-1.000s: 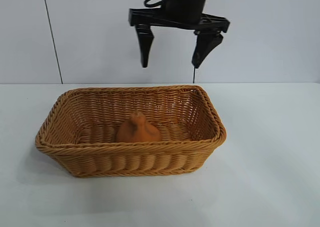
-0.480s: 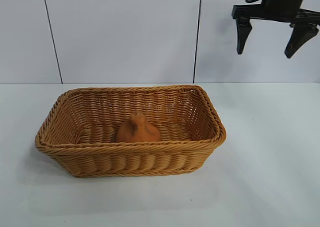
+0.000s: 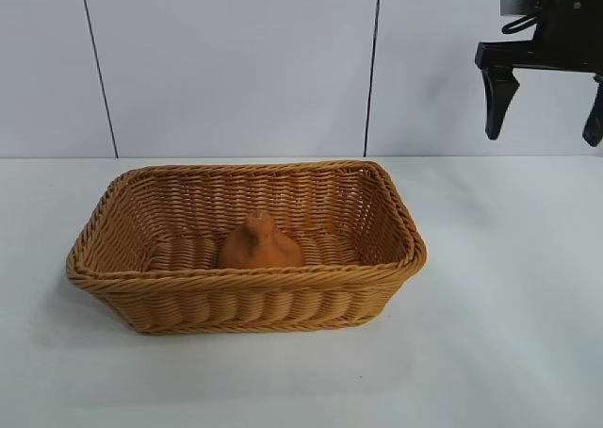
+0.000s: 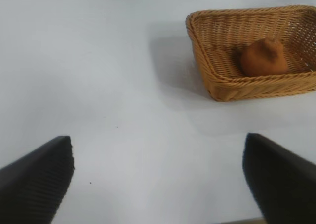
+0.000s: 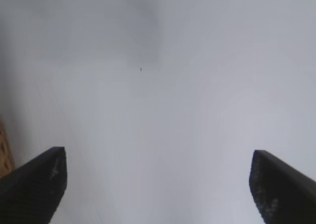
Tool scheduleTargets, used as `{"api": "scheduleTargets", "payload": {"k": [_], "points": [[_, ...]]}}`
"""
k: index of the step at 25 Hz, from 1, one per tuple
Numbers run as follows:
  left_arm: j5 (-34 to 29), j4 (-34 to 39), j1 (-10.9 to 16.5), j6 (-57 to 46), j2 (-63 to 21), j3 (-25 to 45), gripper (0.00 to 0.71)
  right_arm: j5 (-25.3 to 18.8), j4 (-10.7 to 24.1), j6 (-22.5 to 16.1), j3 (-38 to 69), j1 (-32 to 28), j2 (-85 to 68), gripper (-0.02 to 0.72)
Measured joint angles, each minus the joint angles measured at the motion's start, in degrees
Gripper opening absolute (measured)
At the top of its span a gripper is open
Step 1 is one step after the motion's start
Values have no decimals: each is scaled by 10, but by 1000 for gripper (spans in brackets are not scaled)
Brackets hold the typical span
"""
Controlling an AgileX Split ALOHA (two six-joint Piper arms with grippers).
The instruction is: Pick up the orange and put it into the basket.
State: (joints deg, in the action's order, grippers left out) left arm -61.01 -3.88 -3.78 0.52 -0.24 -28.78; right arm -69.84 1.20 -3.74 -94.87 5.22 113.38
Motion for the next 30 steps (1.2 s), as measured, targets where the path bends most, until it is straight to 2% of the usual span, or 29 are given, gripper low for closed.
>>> {"api": "scheduleTargets", "payload": {"k": [15,23,30], "points": [[0,0,0,0,0,0,663,3,-2,3,443,0,-358,694],[0,0,0,0,0,0,663,64,-17,4,614,0,-578,694],[0,0,0,0,0,0,663,107,-25,16,664,0,-785,694]]}}
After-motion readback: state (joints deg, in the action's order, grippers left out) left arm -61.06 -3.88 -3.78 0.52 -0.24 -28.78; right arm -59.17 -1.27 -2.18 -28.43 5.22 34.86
